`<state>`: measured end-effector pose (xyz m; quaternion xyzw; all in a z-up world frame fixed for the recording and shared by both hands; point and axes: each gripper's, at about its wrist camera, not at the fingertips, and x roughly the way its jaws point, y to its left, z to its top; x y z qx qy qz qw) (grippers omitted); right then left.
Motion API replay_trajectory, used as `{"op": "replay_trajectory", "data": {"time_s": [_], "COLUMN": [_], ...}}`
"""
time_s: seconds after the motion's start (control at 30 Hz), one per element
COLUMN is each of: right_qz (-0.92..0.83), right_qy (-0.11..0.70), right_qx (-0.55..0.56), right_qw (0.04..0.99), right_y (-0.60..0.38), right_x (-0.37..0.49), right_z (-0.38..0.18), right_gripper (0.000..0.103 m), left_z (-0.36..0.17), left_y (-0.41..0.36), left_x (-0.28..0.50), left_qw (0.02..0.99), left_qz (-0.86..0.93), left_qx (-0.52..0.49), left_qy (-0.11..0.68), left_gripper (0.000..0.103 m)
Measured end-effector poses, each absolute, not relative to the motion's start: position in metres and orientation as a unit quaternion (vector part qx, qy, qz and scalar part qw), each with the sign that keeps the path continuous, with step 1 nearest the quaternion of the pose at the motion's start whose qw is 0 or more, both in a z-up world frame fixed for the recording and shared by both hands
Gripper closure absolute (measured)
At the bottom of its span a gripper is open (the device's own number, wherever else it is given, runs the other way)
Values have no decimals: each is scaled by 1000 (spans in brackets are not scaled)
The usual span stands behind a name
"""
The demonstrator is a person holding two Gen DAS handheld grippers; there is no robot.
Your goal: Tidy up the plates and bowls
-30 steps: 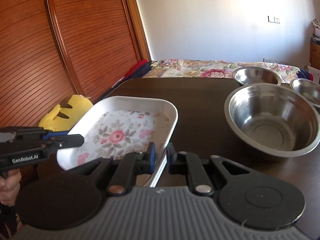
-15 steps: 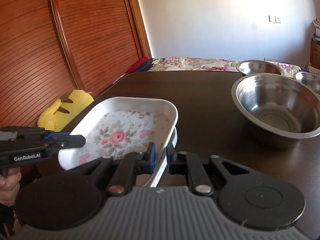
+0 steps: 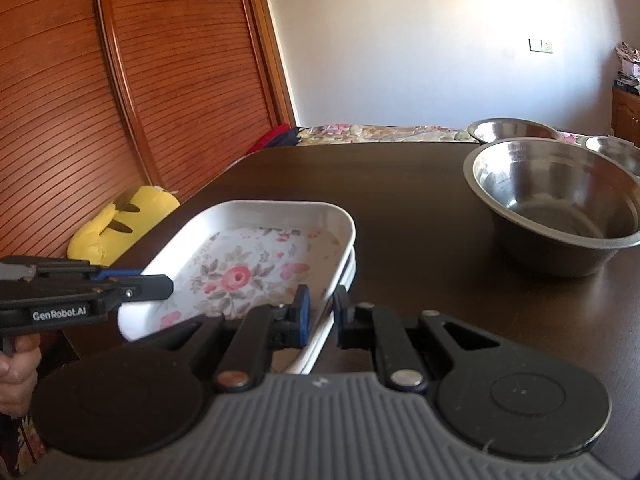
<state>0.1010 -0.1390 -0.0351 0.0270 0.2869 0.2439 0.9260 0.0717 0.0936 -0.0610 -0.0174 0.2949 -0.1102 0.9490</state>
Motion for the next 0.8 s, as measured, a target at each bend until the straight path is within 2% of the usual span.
{"op": "replay_trajectory", "data": {"time_s": [0.47,0.53,0.63,0.7,0.8], "right_qz": [240,241,242,242,241], "right_qy": [274,273,273,271,264], "right_qx": [28,29,32,34,33], "right_qw": [931,931,931,931,933], "right_y": [-139,-139,-139,-140,-142], "right_x": [98,98,97,96,94], "right_z": [-41,-41,-42,-41,-38], "right_gripper": [88,88,88,88,88], "left_z": [-74,-74,-71,-68,-63], "left_y": [99,100,100,99,99], "left_x": [74,75,73,70,68], "left_qw": [949,949,950,953,955], "left_qz": [-99,-97,-97,-93,-93], "left_qx": [-20,-20,-18,-13,-16], "left_qy": [299,300,296,289,283], "left_gripper": [83,78,56,35,17]}}
